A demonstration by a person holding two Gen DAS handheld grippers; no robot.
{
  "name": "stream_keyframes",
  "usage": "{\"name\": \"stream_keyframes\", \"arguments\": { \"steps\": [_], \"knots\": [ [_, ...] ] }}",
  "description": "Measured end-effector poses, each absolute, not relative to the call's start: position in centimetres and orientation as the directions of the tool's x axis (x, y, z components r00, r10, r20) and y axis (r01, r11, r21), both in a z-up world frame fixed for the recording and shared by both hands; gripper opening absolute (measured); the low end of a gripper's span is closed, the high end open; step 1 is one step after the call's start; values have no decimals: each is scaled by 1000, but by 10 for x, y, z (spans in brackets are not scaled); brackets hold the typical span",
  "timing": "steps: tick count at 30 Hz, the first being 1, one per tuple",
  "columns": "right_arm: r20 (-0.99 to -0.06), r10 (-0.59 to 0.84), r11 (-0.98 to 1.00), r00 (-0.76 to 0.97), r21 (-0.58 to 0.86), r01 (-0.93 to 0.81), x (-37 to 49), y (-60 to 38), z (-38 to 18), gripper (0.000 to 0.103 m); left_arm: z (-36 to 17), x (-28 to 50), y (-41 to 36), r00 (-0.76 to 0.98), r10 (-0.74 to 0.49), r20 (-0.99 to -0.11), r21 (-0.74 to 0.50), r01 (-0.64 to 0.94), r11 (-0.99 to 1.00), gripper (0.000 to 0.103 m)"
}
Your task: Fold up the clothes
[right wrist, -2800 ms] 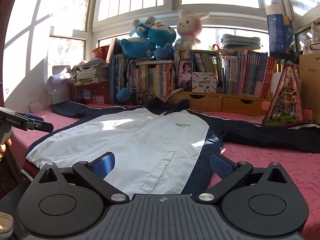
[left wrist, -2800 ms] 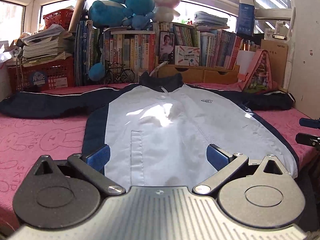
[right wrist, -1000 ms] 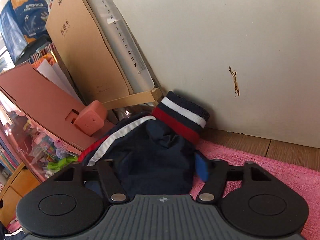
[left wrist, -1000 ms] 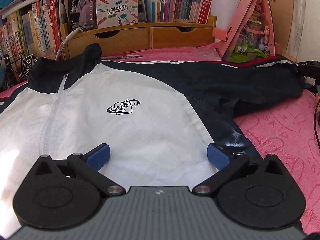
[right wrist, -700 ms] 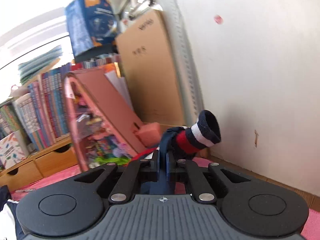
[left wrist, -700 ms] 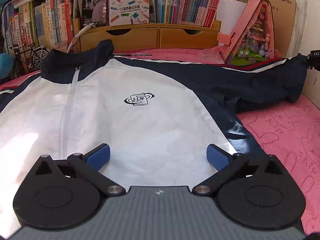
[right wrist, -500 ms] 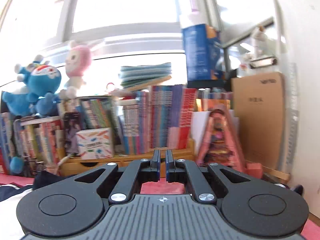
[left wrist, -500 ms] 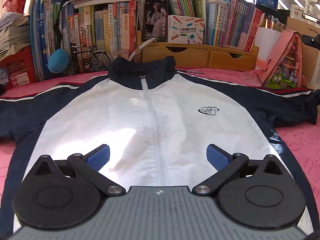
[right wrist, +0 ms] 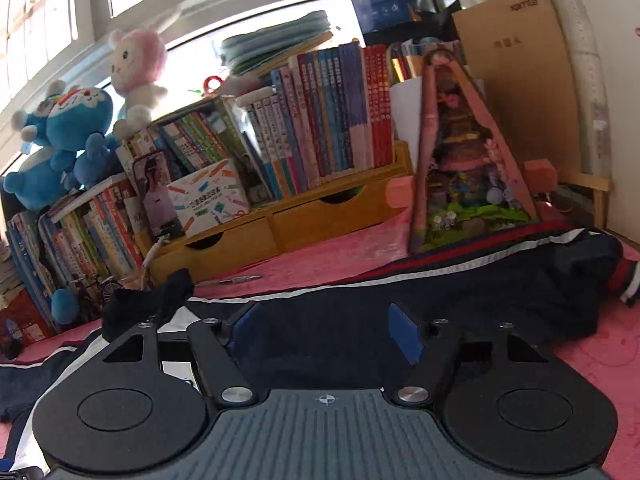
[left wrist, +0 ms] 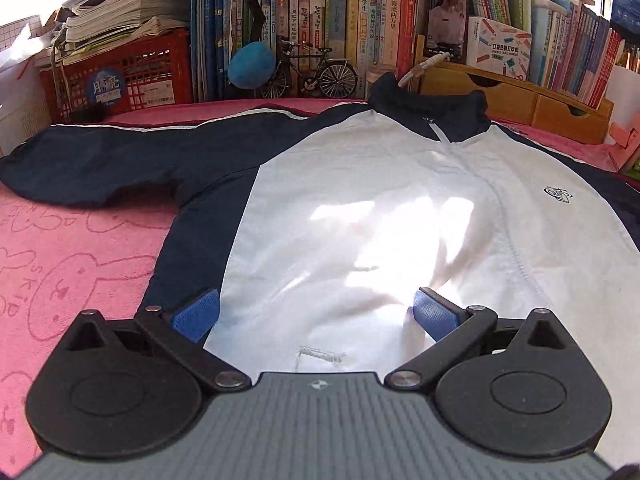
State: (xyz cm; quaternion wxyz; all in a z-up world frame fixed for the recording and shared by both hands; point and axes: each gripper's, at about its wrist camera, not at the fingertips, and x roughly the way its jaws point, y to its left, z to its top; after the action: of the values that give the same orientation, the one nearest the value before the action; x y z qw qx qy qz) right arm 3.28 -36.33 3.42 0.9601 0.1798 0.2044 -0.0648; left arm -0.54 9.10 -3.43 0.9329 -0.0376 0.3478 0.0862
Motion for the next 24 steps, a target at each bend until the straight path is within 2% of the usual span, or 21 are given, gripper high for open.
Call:
{"name": "stream_keyframes", "arguments": {
  "steps": [3, 5, 7, 10, 15, 16, 17, 19, 20, 22, 24],
  "knots": [
    [-467, -237, 842, 852, 338, 420, 0, -437, 14, 76, -35, -5, 92, 744, 140, -654, -13, -197, 980, 103],
    [-485, -344, 771, 804, 343, 536, -21, -472, 4, 88, -36, -6, 92, 743, 144, -653, -10, -199, 980, 103],
    [-494, -399, 728, 772, 342, 595, -35, -498, -10, 93, -36, -6, 92, 743, 146, -653, -9, -201, 980, 103],
    [-494, -374, 727, 785, 370, 579, -30, -518, -25, 96, -36, -6, 91, 743, 149, -653, -7, -202, 979, 103],
    [-469, -264, 644, 843, 565, 516, 11, -548, -37, 96, -36, -6, 91, 743, 149, -653, -7, -202, 979, 103],
    [-469, -254, 630, 846, 584, 512, 19, -552, -39, 93, -36, -6, 91, 743, 149, -653, -7, -202, 979, 103],
    [-476, -247, 620, 844, 592, 515, 29, -555, -39, 77, -36, -6, 91, 743, 149, -653, -6, -202, 979, 103],
    [-458, -239, 657, 856, 572, 490, 40, -541, -27, 55, -36, -5, 91, 743, 149, -652, -6, -202, 979, 103],
    [-440, -237, 690, 866, 551, 469, 42, -528, -17, 37, -36, -5, 91, 743, 149, -652, -7, -202, 979, 103],
    [-404, -228, 752, 886, 504, 424, 47, -502, 3, 21, -36, -6, 92, 744, 147, -652, -8, -201, 980, 103],
    [-368, -216, 808, 904, 452, 377, 52, -476, 23, 11, -36, -6, 92, 744, 147, -651, -8, -201, 979, 103]
  ]
}}
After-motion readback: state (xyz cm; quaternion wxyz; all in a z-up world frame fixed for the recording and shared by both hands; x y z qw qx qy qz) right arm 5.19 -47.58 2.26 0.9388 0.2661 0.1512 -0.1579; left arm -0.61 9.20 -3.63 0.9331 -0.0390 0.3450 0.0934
